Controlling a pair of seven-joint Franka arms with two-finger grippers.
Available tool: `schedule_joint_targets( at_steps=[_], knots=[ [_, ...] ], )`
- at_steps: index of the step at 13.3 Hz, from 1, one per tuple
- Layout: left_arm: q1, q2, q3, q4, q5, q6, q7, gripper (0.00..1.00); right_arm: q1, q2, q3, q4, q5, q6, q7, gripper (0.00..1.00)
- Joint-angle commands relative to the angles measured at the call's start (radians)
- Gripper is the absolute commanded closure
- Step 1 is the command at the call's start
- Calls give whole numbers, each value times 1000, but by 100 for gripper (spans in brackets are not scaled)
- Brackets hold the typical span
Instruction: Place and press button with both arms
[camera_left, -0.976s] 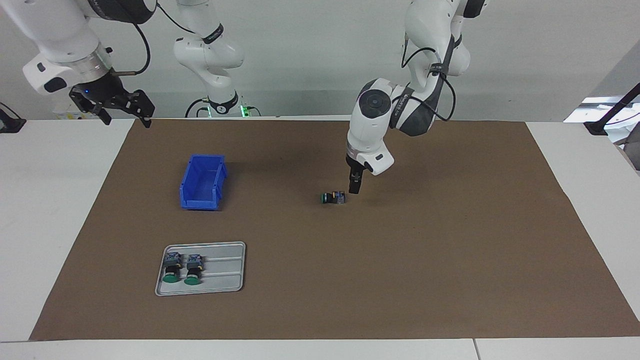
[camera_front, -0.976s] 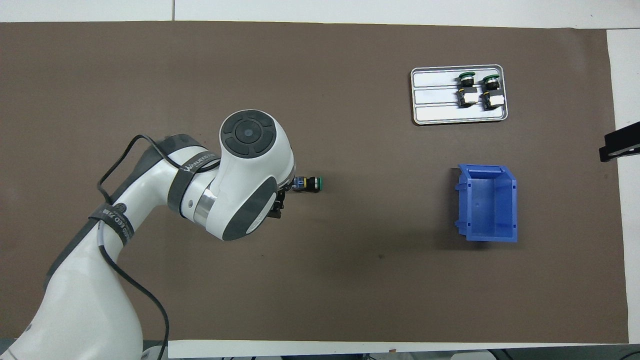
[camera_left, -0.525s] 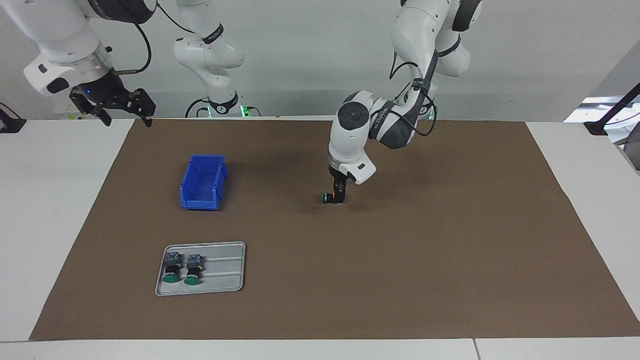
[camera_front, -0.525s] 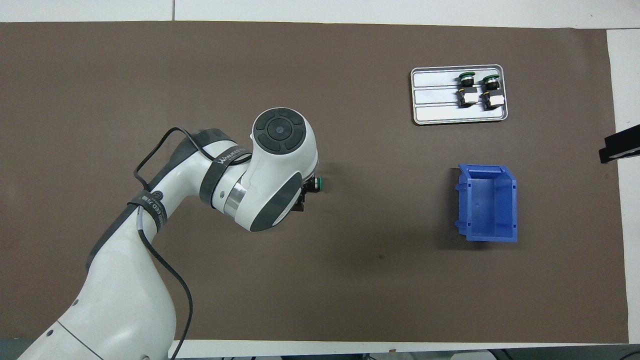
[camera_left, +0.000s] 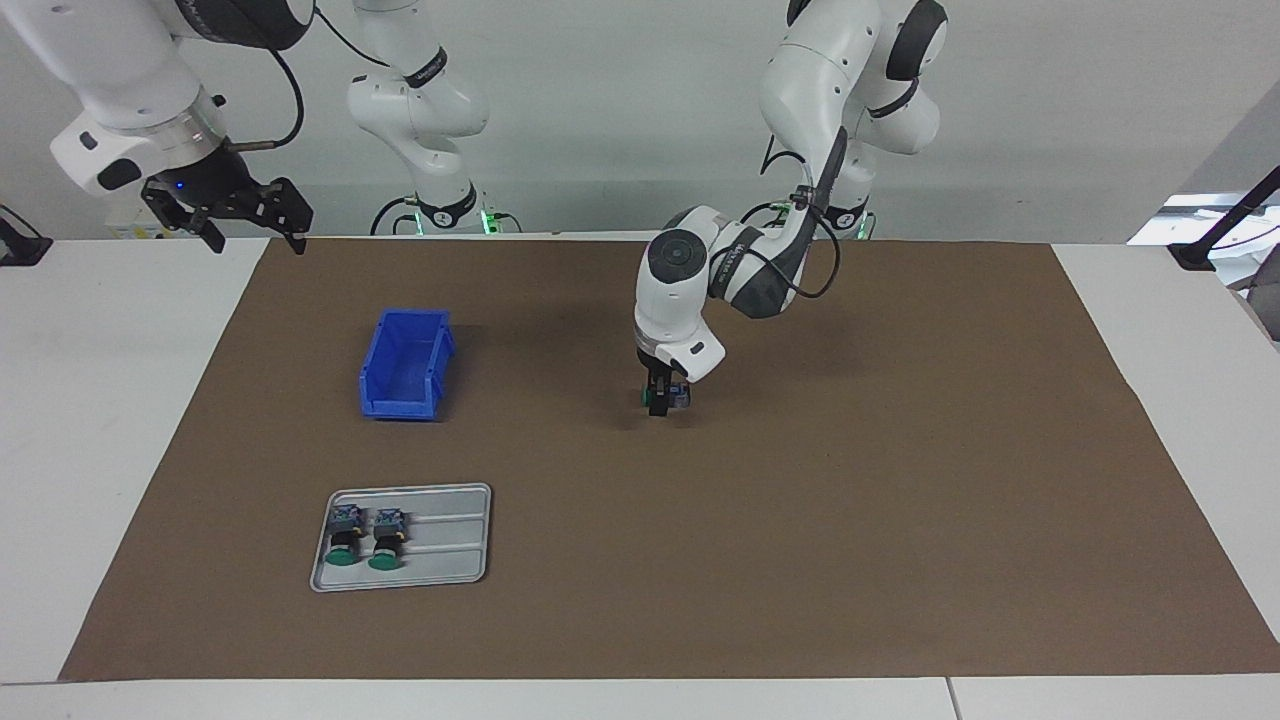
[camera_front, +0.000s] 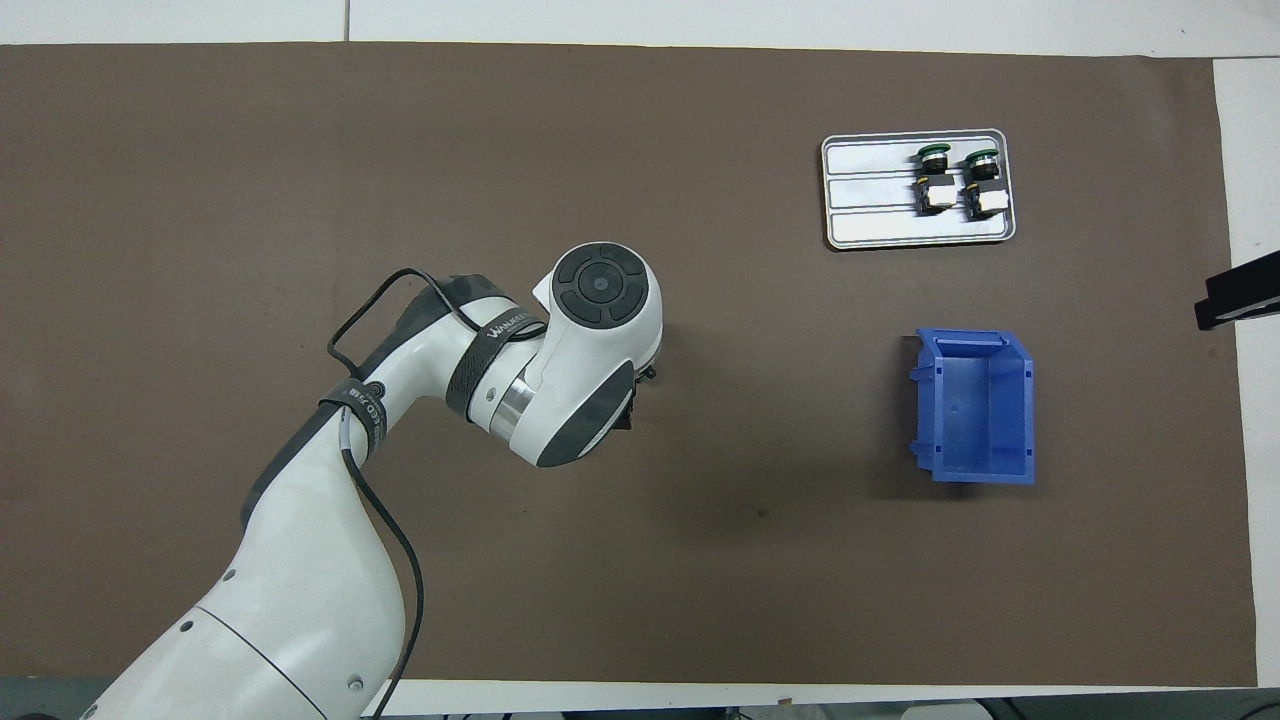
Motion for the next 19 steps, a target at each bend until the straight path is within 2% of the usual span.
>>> schedule_joint_targets(
  at_steps=[1, 7, 10, 13, 16, 19],
  knots=[
    [-15, 14, 15, 12, 4, 16, -16, 1, -4, -16, 2, -17, 16, -6, -16, 2],
    [-15, 26, 15, 6, 5, 32, -16, 4, -4, -16, 2, -17, 16, -6, -16, 2],
    [-15, 26, 15, -4, 5, 30, -18, 23, -6, -16, 1, -17, 16, -6, -16, 2],
    [-14, 25, 15, -8, 5, 26, -19, 50, -4, -16, 2, -17, 16, -6, -16, 2],
    [-15, 25, 15, -1, 4, 21, -21, 71, -6, -16, 1, -17, 16, -6, -16, 2],
    [-12, 22, 15, 3, 4, 19, -18, 81, -4, -16, 1, -17, 16, -6, -16, 2]
  ],
)
